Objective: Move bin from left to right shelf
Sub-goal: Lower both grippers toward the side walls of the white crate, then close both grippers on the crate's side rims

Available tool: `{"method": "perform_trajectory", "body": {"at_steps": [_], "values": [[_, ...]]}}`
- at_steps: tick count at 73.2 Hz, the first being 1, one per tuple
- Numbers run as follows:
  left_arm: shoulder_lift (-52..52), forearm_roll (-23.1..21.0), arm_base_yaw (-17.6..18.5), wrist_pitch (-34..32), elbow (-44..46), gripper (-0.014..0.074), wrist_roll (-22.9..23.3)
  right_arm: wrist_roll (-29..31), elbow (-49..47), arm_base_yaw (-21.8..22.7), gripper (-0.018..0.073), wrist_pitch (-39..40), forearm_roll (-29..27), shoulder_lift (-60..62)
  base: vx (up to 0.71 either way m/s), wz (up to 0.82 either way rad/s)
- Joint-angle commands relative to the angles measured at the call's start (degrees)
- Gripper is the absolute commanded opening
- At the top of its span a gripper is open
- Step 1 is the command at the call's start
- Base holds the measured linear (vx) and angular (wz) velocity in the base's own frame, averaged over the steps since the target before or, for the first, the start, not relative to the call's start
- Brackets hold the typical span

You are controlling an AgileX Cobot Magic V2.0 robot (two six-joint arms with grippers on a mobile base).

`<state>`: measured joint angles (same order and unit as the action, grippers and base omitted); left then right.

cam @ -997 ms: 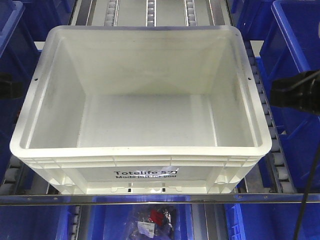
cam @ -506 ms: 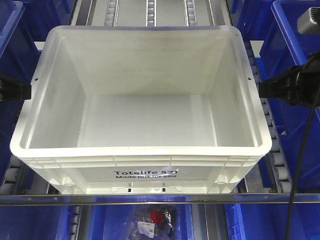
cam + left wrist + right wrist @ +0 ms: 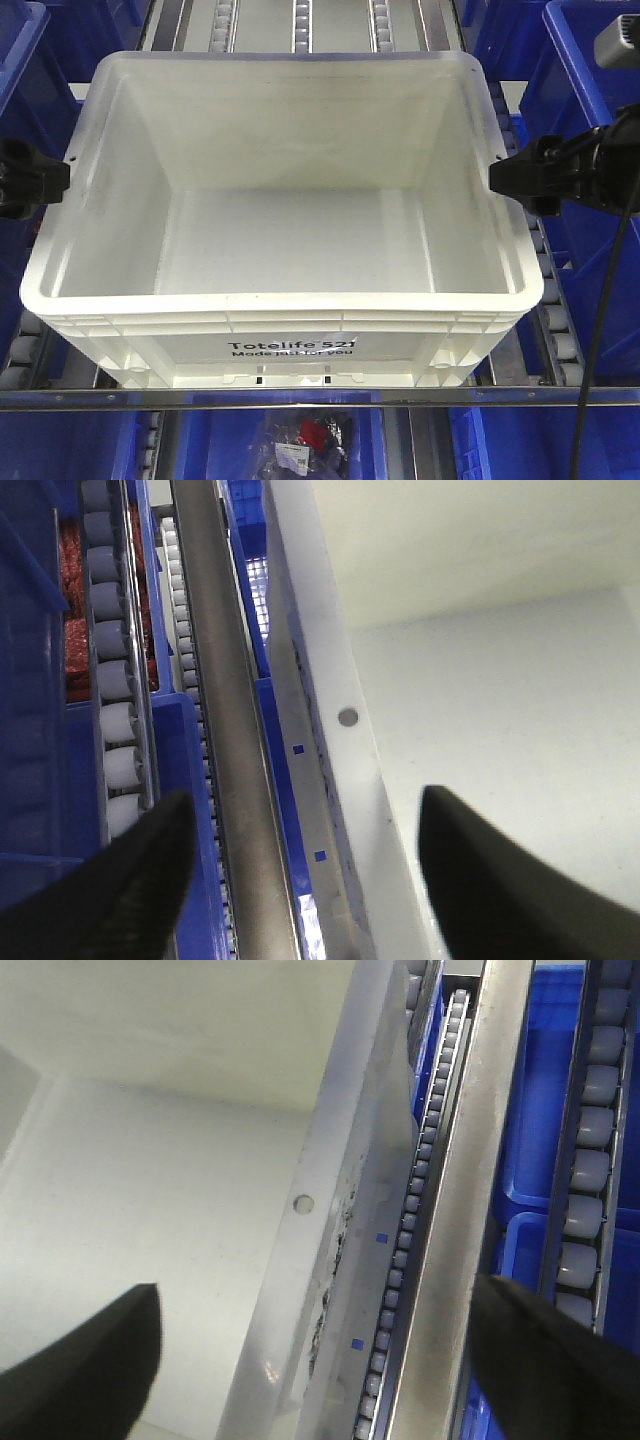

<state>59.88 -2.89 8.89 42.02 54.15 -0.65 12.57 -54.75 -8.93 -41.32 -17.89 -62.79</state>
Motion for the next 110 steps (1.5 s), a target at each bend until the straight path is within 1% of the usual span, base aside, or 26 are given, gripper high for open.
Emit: {"method": "perform_trajectory", "body": {"at_steps": [1,10,25,33,43,57,66,85,110], "values": [[-0.78,-0.69,0.33,-3.99,1.94,0.052,-0.34,0.34,-2.02,0.08,0.0688,3.01,-0.4,0.76,0.0,0.0],[-0.78,-0.75,0.33,-5.86,1.94,0.0514,-0.44,0.34,-2.02,0.08,0.0678,3.68,-0.48,0.76,0.0,0.0],[-0.78,-4.35,0.33,-5.53,1.94,0.0499,-0.31,0.15,-2.02,0.08,0.0638,3.7,-0.65,0.76,0.0,0.0],[-0.48,-4.73,0.33,-4.66,2.12,0.0499,-0.31,0.15,-2.82,0.08,0.0631,3.08,-0.65,0.56,0.0,0.0],[3.92,-4.23,0.33,1.45,6.57,0.0499,-0.31,-0.44,-8.66,0.08,0.0628,-1.62,-0.65,-2.7,0.0,0.0],[12.29,-4.81,0.33,7.04,15.58,0.0499,-0.24,-0.73,-16.9,0.08,0.0624,-8.29,-0.7,-10.07,0.0,0.0],[16.12,-4.82,0.33,9.66,18.72,0.0499,-0.24,-0.73,-19.46,0.08,0.0614,-9.29,-0.91,-13.72,0.0,0.0],[20.18,-4.82,0.33,10.01,19.46,0.0499,-0.24,-0.68,-20.7,0.08,0.0606,-9.0,-2.03,-17.71,0.0,0.0],[22.52,-4.76,0.33,9.8,19.46,0.0499,-0.29,-0.23,-20.7,0.08,0.0594,-9.13,-2.37,-19.93,0.0,0.0]]}}
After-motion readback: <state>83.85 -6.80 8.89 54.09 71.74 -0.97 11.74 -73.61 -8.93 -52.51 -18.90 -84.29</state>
